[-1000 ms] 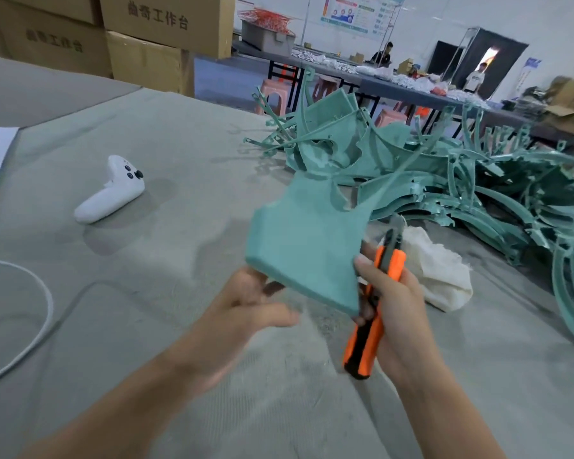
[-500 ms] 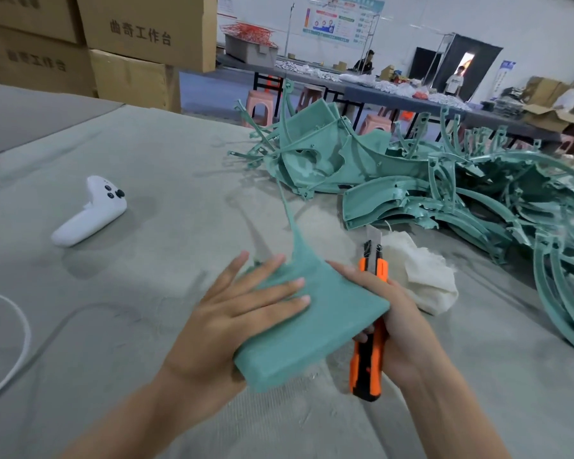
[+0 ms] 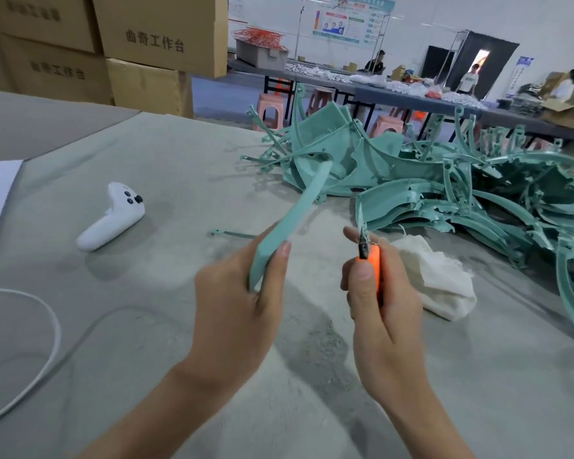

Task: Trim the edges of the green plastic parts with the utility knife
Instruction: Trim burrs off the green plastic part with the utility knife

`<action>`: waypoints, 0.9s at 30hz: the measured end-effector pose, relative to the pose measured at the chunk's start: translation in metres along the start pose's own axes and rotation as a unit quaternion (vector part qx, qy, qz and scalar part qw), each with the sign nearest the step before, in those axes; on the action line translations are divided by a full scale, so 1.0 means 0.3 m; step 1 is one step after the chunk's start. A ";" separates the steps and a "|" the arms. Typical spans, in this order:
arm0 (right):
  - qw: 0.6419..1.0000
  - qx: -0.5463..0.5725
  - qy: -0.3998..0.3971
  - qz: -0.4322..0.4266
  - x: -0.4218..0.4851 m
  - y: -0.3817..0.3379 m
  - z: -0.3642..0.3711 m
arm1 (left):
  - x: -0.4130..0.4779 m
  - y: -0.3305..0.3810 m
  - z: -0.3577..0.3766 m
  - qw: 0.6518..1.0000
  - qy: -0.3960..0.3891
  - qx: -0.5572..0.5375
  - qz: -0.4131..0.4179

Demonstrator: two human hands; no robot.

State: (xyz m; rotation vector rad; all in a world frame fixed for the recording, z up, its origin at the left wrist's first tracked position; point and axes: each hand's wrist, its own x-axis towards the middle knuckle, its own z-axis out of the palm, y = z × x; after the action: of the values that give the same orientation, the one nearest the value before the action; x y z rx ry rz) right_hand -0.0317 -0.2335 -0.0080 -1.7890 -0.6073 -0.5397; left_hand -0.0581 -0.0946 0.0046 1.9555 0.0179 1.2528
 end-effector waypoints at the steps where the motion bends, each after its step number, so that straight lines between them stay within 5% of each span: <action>1: 1.000 0.009 -0.005 -0.018 0.004 -0.012 0.002 | 0.021 0.007 0.007 1.000 0.013 0.008 0.003; 8: 0.995 0.016 -0.035 -0.095 0.095 -0.098 0.018 | 0.097 0.048 0.076 0.992 0.028 -0.102 -0.064; 18: 0.989 -0.009 -0.010 -0.149 0.181 -0.131 0.103 | 0.135 0.044 0.080 0.978 0.029 -0.201 -0.041; 27: 0.992 -0.027 -0.029 -0.121 0.169 -0.107 0.103 | 0.085 0.011 0.083 0.995 0.038 -0.070 -0.061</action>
State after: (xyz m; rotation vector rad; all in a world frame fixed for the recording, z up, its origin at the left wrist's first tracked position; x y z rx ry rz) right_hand -0.0116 -0.1890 0.0386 -1.7973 -0.8645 -0.6759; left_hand -0.0273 -0.1018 0.0211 1.7594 0.0842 1.2146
